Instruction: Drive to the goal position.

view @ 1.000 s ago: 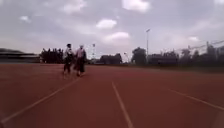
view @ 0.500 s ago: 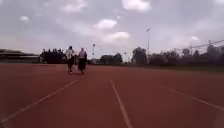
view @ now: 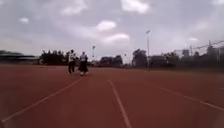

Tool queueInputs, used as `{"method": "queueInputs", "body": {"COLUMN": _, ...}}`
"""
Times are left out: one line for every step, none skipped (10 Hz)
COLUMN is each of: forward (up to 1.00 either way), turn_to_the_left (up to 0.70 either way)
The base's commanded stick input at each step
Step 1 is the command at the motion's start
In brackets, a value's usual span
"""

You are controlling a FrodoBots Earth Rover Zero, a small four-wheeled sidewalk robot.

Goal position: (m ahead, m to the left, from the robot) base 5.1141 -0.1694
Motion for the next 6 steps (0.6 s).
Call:
{"method": "queueInputs", "body": {"forward": 0.45, "turn_to_the_left": 0.0}}
{"method": "queueInputs", "body": {"forward": 0.45, "turn_to_the_left": 0.0}}
{"method": "queueInputs", "body": {"forward": 0.45, "turn_to_the_left": 0.0}}
{"method": "queueInputs", "body": {"forward": 0.45, "turn_to_the_left": 0.0}}
{"method": "queueInputs", "body": {"forward": 0.45, "turn_to_the_left": 0.0}}
{"method": "queueInputs", "body": {"forward": 0.45, "turn_to_the_left": 0.0}}
